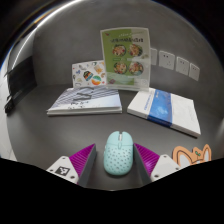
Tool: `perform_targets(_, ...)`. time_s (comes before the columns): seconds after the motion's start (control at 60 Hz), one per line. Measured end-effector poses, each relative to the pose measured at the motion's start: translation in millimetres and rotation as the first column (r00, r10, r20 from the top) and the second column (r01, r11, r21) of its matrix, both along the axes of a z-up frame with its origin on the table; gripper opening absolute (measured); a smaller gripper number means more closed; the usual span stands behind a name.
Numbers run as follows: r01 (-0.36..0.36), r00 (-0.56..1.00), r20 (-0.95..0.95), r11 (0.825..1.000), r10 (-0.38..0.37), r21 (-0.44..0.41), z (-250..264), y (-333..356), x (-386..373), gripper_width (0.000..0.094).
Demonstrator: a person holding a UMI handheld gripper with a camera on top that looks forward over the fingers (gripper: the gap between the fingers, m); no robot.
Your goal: Arrange mouse
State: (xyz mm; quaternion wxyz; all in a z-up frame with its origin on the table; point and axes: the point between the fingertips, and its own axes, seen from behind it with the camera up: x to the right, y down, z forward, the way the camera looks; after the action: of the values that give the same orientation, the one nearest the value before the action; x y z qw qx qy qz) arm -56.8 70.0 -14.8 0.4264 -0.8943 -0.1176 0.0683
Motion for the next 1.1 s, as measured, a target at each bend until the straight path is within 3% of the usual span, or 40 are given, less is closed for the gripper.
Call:
perform_targets(0.017,0.002,1.000,0.001,1.000,-0.002,0.004,0.3,3.0,-1.5,0.0815)
perform_targets(0.1,0.015,1.000,-0.006,0.999,-0.015,0.030,0.3,11.6,-7.6,0.0549)
perform_targets(0.2,-0.019,0.998,0.059,0.999,0.017,0.039,1.1,10.3,-9.8,0.0451)
perform_targets(0.283,-0.093,0.994,0.064,0.995,0.090,0.047,18.1,-5.9,-18.4,0.0405)
perform_targets(0.35,-0.131,0.990,0.066,0.974,0.121,0.182,71.0,-19.8,-19.3,0.0402)
perform_targets(0.433,-0.116,0.993,0.046,0.937,0.106,0.329,145.2,-38.0,3.8,0.0401)
perform_targets(0.517,-0.048,0.999,0.017,0.901,0.045,0.430,212.4,-55.0,55.7,0.0398)
perform_targets(0.6,0.049,0.998,0.001,0.883,-0.056,0.468,235.3,-68.1,125.7,0.0394)
perform_targets(0.683,0.160,0.984,0.007,0.894,-0.180,0.418,201.7,-69.1,196.0,0.0392)
perform_targets(0.767,0.259,0.961,0.010,0.917,-0.275,0.304,141.1,-73.6,244.5,0.0393)
perform_targets(0.85,0.299,0.953,-0.011,0.934,-0.302,0.195,85.0,-67.1,264.6,0.0395)
perform_targets(1.1,0.325,0.945,0.025,0.945,-0.326,0.041,6.2,-70.5,273.4,0.0401)
